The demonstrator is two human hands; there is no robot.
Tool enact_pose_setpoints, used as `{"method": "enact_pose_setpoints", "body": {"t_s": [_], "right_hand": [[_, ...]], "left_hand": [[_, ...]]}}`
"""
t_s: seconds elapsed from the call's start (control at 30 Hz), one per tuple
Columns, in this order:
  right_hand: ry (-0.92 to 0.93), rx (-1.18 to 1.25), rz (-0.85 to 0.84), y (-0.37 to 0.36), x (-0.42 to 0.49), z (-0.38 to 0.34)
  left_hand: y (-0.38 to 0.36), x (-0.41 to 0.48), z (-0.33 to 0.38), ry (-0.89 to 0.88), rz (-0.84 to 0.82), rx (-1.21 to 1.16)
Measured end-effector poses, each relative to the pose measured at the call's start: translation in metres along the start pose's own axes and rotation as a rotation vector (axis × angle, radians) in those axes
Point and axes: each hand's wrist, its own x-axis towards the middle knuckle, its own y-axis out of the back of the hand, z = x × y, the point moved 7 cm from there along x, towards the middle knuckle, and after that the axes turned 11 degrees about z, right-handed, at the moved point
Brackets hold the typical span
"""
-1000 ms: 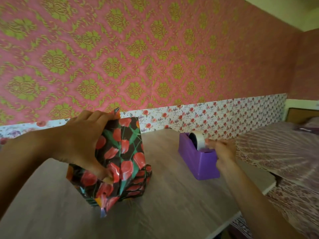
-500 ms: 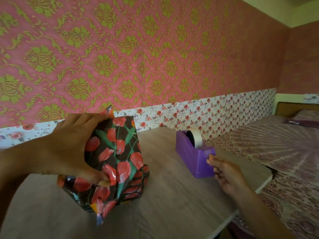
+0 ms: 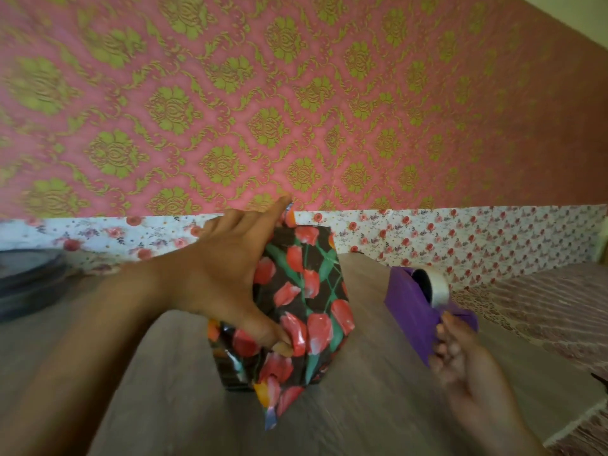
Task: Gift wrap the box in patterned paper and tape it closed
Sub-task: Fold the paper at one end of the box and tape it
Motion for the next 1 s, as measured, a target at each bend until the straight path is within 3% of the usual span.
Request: {"method": "enact_pose_setpoints", "body": {"t_s": [0.13, 0.23, 0.43, 0.67, 0.9, 1.0], "right_hand": [[0.328, -0.117, -0.371, -0.080, -0.056, -0.049], [0.621, -0.399, -0.586, -0.138, -0.097, -0.076], [0.679, -0.888, -0.903, -0.204, -0.114, -0.061], [0.617, -1.136, -0.796, -0.213, -0.091, -0.046], [0.807, -1.340, -0.687, -0.217, -0.091, -0.050], [0.805, -1.400, -0.637, -0.213, -0.088, -0.055]], "left_hand": [[-0.005, 0.000, -0.002, -0.001, -0.001, 0.039], [-0.006, -0.002, 0.001, -0.031, 0.021, 0.045], [-0.004, -0.002, 0.005, -0.043, 0.049, 0.044], [-0.004, -0.003, 0.005, -0.052, 0.071, 0.050], [-0.003, -0.003, 0.007, -0.048, 0.061, 0.073], [-0.003, -0.004, 0.008, -0.049, 0.051, 0.085]]}}
